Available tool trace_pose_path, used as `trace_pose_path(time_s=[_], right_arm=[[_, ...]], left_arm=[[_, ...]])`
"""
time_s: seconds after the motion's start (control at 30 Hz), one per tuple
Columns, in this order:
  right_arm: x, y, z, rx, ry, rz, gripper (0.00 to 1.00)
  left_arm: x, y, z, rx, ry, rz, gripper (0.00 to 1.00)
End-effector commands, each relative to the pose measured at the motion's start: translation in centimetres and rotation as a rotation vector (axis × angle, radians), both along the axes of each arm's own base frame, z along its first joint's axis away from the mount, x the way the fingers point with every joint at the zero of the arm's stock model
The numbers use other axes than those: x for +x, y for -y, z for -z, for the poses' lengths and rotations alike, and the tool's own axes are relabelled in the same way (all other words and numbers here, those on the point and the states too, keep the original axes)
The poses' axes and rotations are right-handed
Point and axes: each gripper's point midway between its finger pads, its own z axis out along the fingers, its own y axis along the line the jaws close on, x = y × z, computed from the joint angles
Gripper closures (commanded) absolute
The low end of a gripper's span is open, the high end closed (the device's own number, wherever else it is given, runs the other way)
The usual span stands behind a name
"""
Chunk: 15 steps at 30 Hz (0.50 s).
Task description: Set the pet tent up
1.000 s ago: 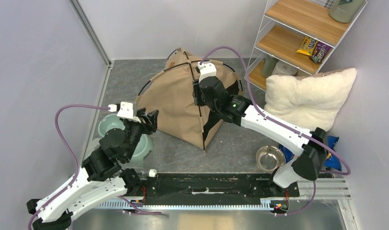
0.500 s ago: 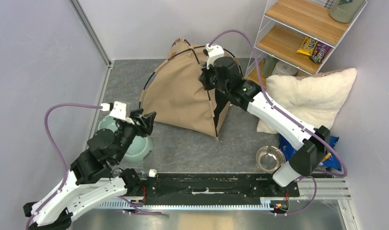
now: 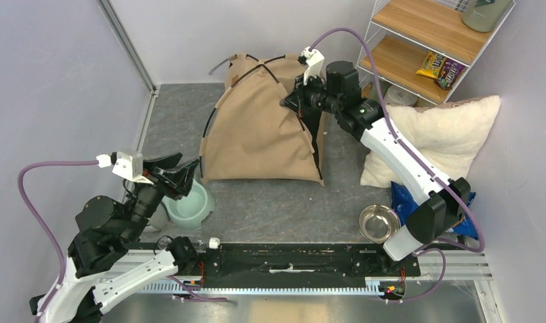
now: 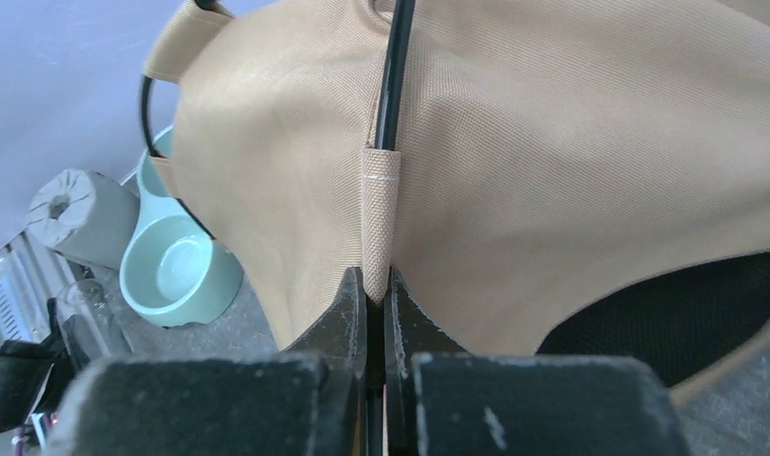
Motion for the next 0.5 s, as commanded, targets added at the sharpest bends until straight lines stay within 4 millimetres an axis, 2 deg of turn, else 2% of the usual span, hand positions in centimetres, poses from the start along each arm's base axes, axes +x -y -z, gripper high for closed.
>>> trace_pose_path(time_s=[0.0, 0.07, 0.23, 0.47], right_arm=[[-0.2, 0.7, -9.0, 0.152, 0.221, -0.119, 1.0], [0.4, 1.6, -8.2, 0.139, 0.2, -0.118, 1.0], [1.6, 3.4, -5.0, 0.076, 0.134, -0.02, 0.99], [1.0, 4.7, -1.9, -0.019, 0.107, -0.002, 0.63]], left_arm=[[-0.5, 0.3, -0.4, -0.005, -0.004, 0.034, 0.4], [-0.5, 0.3, -0.2, -0.002, -0.008, 0.037, 0.4], [-0.3, 0.5, 0.1, 0.007, -0.016, 0.032, 0.4], [-0.1, 0.6, 0.1, 0.026, -0.016, 0.026, 0.4]])
